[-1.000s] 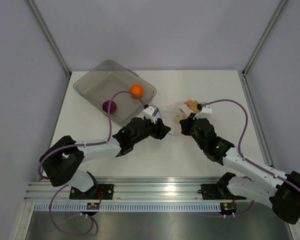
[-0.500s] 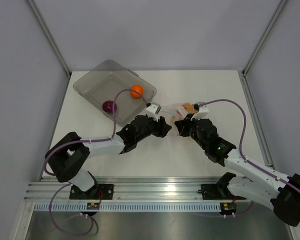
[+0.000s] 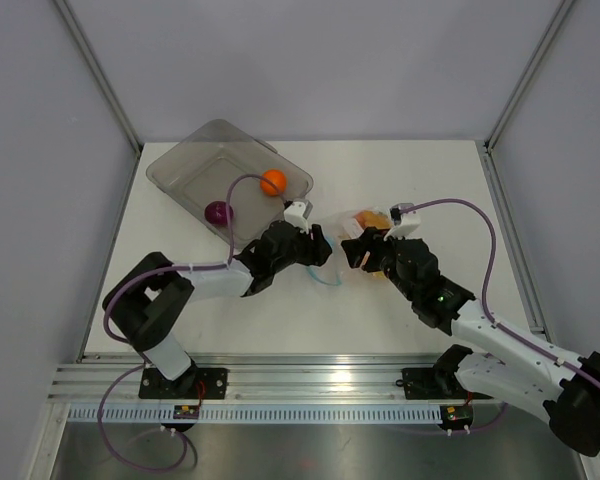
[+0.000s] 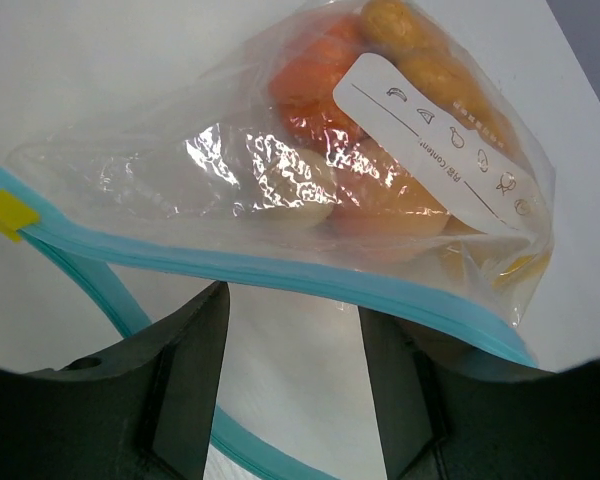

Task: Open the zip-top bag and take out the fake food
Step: Pick up the fake vegetable from the zipper food storage bag.

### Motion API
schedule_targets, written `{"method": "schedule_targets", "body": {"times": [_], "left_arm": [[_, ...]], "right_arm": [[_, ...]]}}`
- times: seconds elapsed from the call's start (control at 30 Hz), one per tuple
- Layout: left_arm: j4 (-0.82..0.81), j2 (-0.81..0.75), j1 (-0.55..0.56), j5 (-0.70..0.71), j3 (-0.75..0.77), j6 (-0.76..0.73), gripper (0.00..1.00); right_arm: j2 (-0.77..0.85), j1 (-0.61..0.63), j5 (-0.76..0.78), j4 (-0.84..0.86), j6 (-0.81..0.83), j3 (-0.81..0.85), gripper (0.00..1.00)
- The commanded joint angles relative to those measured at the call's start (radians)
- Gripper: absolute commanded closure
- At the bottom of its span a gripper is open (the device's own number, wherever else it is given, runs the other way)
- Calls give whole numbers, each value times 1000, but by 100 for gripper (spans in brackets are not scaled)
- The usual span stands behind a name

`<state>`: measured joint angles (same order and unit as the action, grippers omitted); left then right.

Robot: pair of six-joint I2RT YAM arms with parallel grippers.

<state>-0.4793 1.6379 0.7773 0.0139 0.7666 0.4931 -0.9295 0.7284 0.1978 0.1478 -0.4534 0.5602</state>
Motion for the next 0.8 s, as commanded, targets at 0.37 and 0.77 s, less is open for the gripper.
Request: {"method": "schedule_targets", "body": {"times": [0.37,0.77], "left_arm": [[7,66,-10,-45,80,27,38],[34,40,-24,-40,77,30,30]], "right_arm": [[-129,-113,384,-254,-153,99,16],[-170,-313,280,-185,-171,84,14]]}}
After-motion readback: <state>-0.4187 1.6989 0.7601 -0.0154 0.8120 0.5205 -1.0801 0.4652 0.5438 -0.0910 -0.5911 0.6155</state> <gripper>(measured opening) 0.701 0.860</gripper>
